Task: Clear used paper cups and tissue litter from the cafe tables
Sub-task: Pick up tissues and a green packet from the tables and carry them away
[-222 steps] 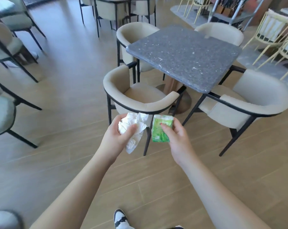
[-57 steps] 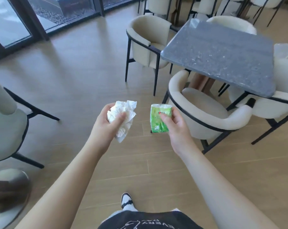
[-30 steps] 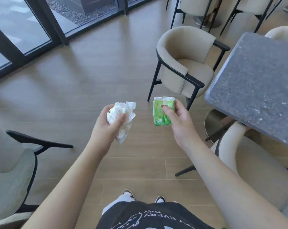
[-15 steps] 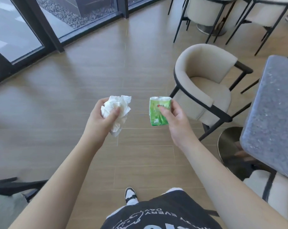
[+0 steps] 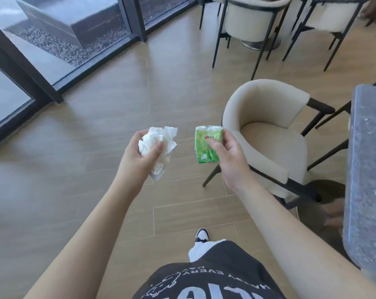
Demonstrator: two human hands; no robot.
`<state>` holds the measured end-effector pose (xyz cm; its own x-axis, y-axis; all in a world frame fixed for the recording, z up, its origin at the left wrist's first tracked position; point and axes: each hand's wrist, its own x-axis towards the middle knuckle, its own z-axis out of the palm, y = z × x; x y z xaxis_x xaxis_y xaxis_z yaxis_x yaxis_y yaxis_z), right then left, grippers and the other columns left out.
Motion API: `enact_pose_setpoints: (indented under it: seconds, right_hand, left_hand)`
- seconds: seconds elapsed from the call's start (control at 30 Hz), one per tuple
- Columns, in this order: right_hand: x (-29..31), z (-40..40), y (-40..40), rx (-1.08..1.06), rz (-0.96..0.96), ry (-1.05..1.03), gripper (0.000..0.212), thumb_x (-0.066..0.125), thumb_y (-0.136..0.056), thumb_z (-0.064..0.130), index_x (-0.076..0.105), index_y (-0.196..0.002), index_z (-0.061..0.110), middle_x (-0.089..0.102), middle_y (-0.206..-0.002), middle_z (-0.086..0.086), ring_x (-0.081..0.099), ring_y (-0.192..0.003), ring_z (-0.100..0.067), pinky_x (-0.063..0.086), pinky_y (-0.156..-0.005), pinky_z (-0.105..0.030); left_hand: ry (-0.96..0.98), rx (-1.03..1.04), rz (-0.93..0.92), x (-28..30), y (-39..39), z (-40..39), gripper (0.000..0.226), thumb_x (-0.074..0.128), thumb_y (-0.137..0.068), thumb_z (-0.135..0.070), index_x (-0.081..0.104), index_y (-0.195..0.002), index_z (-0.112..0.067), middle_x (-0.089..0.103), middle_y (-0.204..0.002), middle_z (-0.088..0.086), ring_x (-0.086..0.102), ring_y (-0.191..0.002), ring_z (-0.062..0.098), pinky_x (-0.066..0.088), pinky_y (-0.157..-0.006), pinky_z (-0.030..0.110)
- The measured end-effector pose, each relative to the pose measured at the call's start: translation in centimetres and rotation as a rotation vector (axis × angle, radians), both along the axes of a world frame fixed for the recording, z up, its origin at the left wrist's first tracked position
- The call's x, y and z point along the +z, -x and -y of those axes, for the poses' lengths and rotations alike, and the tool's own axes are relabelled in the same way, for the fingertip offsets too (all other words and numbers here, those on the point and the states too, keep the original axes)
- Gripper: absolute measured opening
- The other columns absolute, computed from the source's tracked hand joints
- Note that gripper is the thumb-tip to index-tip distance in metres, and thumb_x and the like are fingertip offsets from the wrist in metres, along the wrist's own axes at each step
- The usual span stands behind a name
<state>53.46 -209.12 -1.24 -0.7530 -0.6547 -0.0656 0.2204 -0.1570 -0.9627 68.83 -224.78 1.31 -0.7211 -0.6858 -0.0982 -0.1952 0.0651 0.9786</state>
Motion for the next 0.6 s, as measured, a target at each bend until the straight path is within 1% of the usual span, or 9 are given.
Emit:
enact_pose_setpoints:
  seconds: [0.07, 0.17, 0.27, 0.33, 0.4, 0.47, 0.53, 0.6]
  right_hand:
    - [0.5, 2.0, 3.0, 0.004, 0.004, 0.009, 0.017, 0.061, -0.091, 0.024, 0.066, -0.108, 0.024, 0.072, -0.099, 0.011, 0.066, -0.096, -0.007, 0.054, -0.08, -0.024]
    - [0.5, 4.8, 6.7, -0.012, 0.026, 0.016, 0.02, 0.06, -0.091, 0.025, 0.066, -0.11, 0.024, 0.071, -0.101, 0.01, 0.066, -0.098, -0.007, 0.054, -0.08, -0.023]
    - [-0.4, 7.1, 9.6, -0.01, 0.03, 0.035, 0.016, 0.059, -0.094, 0.022, 0.068, -0.105, 0.028, 0.07, -0.098, 0.01, 0.065, -0.093, -0.005, 0.053, -0.077, -0.02]
    - [-0.9, 8.8, 11.5, -0.021, 0.033, 0.029, 0.016, 0.059, -0.093, 0.022, 0.069, -0.101, 0.03, 0.069, -0.097, 0.009, 0.064, -0.093, -0.006, 0.053, -0.078, -0.021]
    - [-1.1, 10.8, 13.4, -0.048, 0.038, 0.021, 0.016, 0.059, -0.093, 0.023, 0.069, -0.102, 0.03, 0.069, -0.098, 0.009, 0.064, -0.093, -0.006, 0.053, -0.078, -0.022]
    - [-1.4, 13.3, 15.5, -0.075, 0.038, 0.019, 0.016, 0.059, -0.093, 0.022, 0.068, -0.105, 0.027, 0.07, -0.097, 0.01, 0.065, -0.093, -0.005, 0.053, -0.077, -0.022]
    - [-1.7, 16.5, 17.2, -0.099, 0.024, -0.001, 0.016, 0.058, -0.093, 0.019, 0.066, -0.107, 0.023, 0.07, -0.095, 0.012, 0.065, -0.091, -0.004, 0.053, -0.076, -0.02]
    - [-1.9, 20.1, 18.8, -0.108, 0.001, -0.034, 0.015, 0.058, -0.096, 0.013, 0.064, -0.108, 0.02, 0.07, -0.094, 0.012, 0.065, -0.089, -0.003, 0.053, -0.077, -0.02]
  left_hand:
    - [0.004, -0.017, 0.005, 0.6, 2.9, 1.8, 0.039, 0.068, -0.078, -0.059, 0.062, -0.114, -0.044, 0.075, -0.095, -0.017, 0.071, -0.08, 0.0, 0.051, -0.062, 0.012]
    - [0.008, -0.034, 0.012, 1.2, 6.5, 4.8, 0.044, 0.069, -0.077, -0.061, 0.062, -0.116, -0.042, 0.075, -0.097, -0.016, 0.072, -0.082, 0.001, 0.051, -0.063, 0.012]
    - [0.008, -0.032, 0.019, 1.1, 9.8, 8.0, 0.043, 0.068, -0.075, -0.065, 0.062, -0.115, -0.048, 0.076, -0.1, -0.016, 0.073, -0.084, 0.002, 0.051, -0.063, 0.011]
    - [0.007, -0.042, 0.022, 0.7, 11.8, 10.3, 0.041, 0.068, -0.077, -0.065, 0.062, -0.114, -0.049, 0.076, -0.101, -0.014, 0.073, -0.083, 0.003, 0.051, -0.062, 0.011]
    - [0.009, -0.058, 0.02, 0.2, 13.9, 12.8, 0.039, 0.068, -0.078, -0.065, 0.062, -0.113, -0.05, 0.076, -0.101, -0.012, 0.073, -0.083, 0.004, 0.051, -0.062, 0.013]
    - [0.001, -0.077, 0.018, -0.4, 15.9, 15.8, 0.041, 0.068, -0.077, -0.067, 0.062, -0.114, -0.05, 0.076, -0.101, -0.012, 0.073, -0.082, 0.006, 0.053, -0.06, 0.019]
    - [-0.006, -0.087, 0.021, -0.9, 18.0, 19.3, 0.044, 0.067, -0.076, -0.067, 0.061, -0.116, -0.049, 0.075, -0.1, -0.013, 0.073, -0.081, 0.007, 0.053, -0.062, 0.022]
    - [-0.013, -0.114, 0.01, -1.3, 20.2, 23.0, 0.041, 0.067, -0.075, -0.068, 0.062, -0.112, -0.051, 0.075, -0.099, -0.015, 0.071, -0.081, 0.005, 0.054, -0.062, 0.018]
